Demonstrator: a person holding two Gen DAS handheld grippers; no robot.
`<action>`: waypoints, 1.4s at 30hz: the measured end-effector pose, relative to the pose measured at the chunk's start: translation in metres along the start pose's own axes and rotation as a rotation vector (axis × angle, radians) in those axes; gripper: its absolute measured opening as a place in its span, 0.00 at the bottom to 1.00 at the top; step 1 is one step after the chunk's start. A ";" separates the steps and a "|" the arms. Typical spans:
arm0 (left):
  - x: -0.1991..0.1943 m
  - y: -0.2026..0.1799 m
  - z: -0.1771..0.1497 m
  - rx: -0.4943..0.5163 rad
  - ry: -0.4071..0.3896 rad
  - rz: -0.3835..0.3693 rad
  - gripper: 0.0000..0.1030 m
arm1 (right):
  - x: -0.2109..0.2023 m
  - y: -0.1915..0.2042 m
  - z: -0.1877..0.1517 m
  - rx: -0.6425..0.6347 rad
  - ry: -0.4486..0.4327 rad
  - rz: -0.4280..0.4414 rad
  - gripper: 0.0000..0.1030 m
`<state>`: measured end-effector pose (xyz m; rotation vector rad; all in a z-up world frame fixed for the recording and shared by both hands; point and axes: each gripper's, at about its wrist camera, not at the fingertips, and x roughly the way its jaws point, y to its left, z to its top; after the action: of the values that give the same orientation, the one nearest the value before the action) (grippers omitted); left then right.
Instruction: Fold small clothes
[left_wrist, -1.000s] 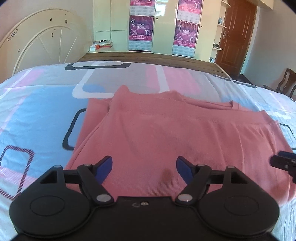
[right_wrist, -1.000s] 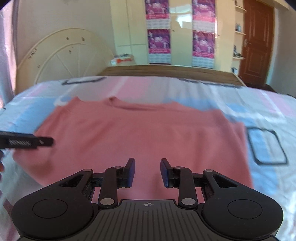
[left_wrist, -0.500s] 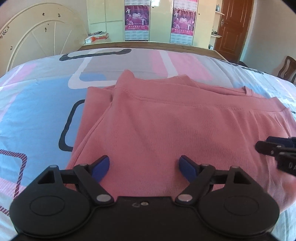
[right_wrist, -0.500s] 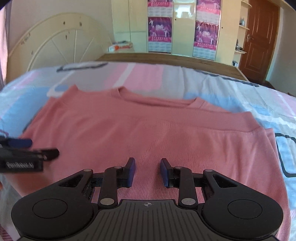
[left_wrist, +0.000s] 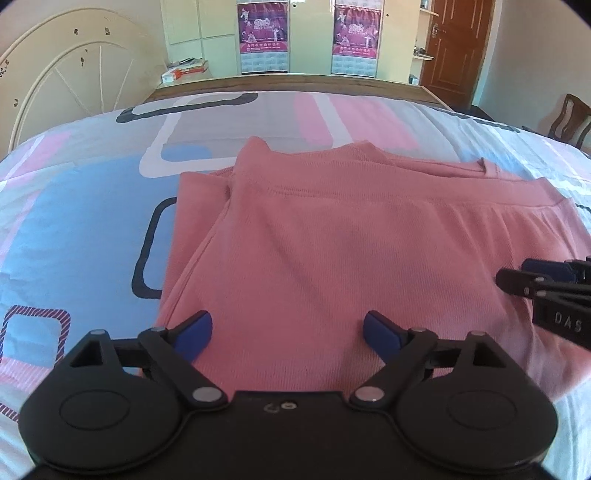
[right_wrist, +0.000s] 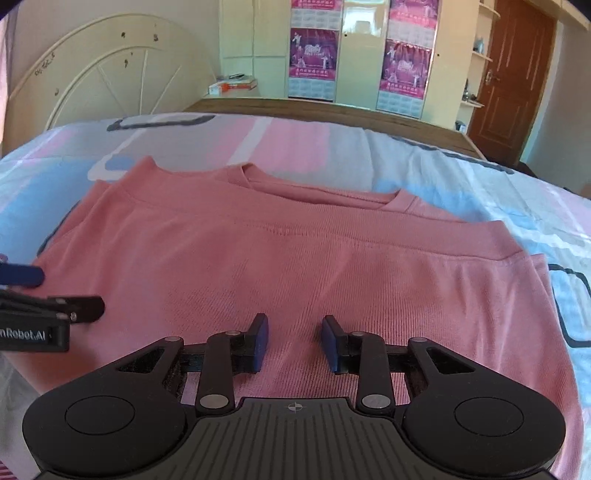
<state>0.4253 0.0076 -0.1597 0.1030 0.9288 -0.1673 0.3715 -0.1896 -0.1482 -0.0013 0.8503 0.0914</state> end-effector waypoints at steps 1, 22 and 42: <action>-0.002 0.001 -0.001 -0.002 0.006 -0.008 0.86 | -0.004 -0.001 0.000 0.013 -0.011 0.005 0.32; -0.048 0.034 -0.066 -0.387 0.151 -0.092 0.86 | -0.016 -0.008 -0.020 -0.062 -0.003 0.066 0.39; 0.005 0.068 -0.062 -0.831 -0.138 -0.260 0.13 | 0.008 -0.016 -0.004 -0.121 -0.041 0.057 0.39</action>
<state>0.3923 0.0838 -0.1996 -0.7909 0.8094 -0.0177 0.3756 -0.2047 -0.1575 -0.0884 0.8034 0.1959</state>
